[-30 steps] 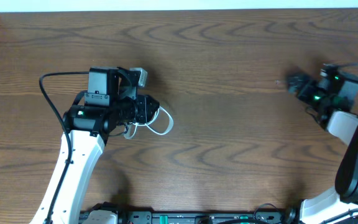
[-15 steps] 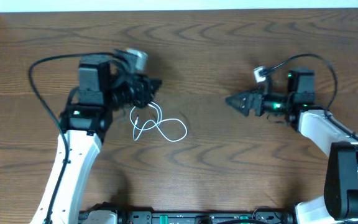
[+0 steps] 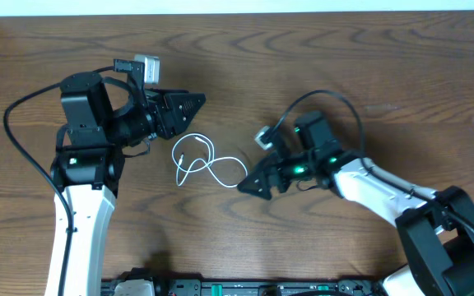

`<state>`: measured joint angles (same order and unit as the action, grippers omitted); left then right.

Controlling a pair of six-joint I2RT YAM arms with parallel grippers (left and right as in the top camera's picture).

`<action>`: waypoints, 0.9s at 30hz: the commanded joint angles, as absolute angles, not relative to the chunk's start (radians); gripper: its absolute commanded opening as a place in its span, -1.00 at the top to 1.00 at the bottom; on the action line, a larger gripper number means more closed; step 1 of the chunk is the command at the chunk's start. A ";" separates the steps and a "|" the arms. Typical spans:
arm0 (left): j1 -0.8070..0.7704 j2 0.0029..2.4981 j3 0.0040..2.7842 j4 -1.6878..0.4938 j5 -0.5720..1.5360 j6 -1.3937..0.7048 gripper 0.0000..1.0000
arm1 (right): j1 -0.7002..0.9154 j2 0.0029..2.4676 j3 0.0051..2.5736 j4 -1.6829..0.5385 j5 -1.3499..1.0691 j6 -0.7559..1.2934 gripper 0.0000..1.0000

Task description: Untangle cables

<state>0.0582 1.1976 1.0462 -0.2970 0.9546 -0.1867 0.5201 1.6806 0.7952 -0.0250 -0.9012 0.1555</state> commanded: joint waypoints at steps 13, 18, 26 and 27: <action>0.060 1.166 1.081 -0.411 1.040 -0.177 -0.08 | 0.706 1.941 0.791 0.447 -0.619 0.327 -0.21; 0.060 1.166 1.081 -0.411 1.040 -0.177 -0.08 | 0.707 2.017 0.791 0.561 -0.619 0.481 0.98; 0.060 1.166 1.081 -0.411 1.039 -0.176 -0.08 | 0.686 1.984 0.792 0.603 -0.719 0.524 0.97; 0.060 1.166 1.081 -0.411 1.039 -0.177 -0.08 | 0.661 1.953 0.792 0.602 -0.748 0.524 0.97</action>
<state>0.0582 1.1774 1.0481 -0.4114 1.0199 -0.1837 0.6949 2.0159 0.7895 0.5999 -0.6727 0.4992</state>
